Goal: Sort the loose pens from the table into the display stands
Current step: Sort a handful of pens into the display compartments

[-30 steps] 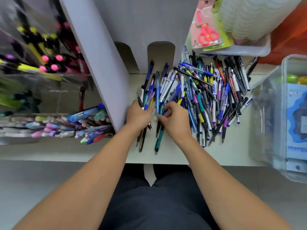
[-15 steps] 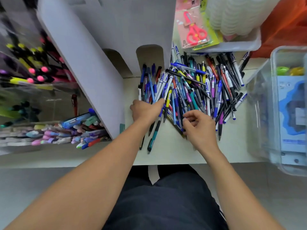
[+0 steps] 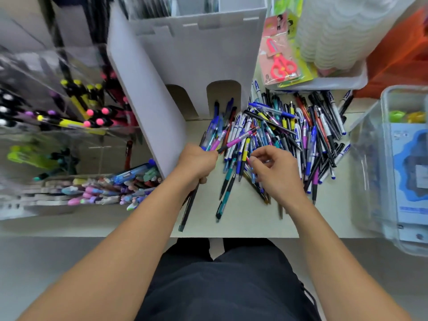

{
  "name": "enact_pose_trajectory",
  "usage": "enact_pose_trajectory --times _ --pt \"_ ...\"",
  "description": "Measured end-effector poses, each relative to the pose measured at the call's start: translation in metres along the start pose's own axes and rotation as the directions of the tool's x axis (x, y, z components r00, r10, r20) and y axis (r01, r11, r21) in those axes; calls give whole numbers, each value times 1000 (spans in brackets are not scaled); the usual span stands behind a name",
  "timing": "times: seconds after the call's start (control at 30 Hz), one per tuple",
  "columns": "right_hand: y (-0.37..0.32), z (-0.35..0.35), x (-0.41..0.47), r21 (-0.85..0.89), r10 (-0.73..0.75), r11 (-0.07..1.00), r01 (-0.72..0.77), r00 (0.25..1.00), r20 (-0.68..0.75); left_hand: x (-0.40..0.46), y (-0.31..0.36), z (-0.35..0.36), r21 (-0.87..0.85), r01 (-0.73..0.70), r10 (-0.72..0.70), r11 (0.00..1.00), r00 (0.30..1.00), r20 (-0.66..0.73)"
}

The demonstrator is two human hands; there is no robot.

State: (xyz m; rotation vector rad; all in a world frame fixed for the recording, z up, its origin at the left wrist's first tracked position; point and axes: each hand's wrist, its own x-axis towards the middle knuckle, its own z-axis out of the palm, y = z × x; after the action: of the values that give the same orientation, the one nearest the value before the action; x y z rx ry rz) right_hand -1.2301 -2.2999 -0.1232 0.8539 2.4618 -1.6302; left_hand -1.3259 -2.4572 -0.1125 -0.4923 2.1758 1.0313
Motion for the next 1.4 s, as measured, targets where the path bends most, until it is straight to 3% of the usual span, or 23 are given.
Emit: enact_pose_trajectory --times 0.1,0.2,0.27,0.37,0.5,0.67,0.8,1.03,1.13,1.2,1.23,1.27,1.33,1.4 --pt "-23 7 4 183 130 974 -137 990 51 -21 0 -13 -41 -18 21 999 996 84" --pt "-48 16 7 531 298 767 -360 933 202 -39 4 -22 -19 -48 51 999 983 175" --pt "-58 20 11 693 262 671 -264 959 113 -47 7 -26 29 -80 70 996 962 263" --pt "-70 20 17 690 169 721 -64 982 -86 -58 13 -32 40 -120 92 992 899 429" --pt "-93 13 17 799 121 600 -26 991 -58 -66 29 -42 -35 -132 128 991 814 567" --pt "-132 -3 -4 821 5 564 92 993 -115 -84 53 -60 -88 -139 161 986 710 685" --pt "-179 -15 -29 834 -155 516 195 979 -133 -110 67 -85 -186 -154 242 970 635 734" --pt "-258 2 -67 700 -433 651 295 901 23 -148 48 -170 -404 -261 474 877 612 634" --pt "-277 26 -83 736 -476 594 326 880 -6 -154 25 -217 -636 -235 591 735 683 430" --pt "-276 53 -90 761 -448 585 281 894 14 -150 11 -245 -825 -227 624 518 760 183" --pt "-272 71 -92 736 -394 643 213 916 79 -146 4 -257 -894 -239 603 379 797 42" --pt "-266 90 -95 651 -315 748 128 932 179 -142 -2 -267 -936 -261 552 236 829 -92" --pt "-257 123 -101 269 -156 962 46 901 404 -134 -12 -281 -951 -310 394 -3 874 -286" --pt "-255 142 -109 88 -117 993 81 813 571 -128 -20 -286 -925 -355 246 -134 893 -378"
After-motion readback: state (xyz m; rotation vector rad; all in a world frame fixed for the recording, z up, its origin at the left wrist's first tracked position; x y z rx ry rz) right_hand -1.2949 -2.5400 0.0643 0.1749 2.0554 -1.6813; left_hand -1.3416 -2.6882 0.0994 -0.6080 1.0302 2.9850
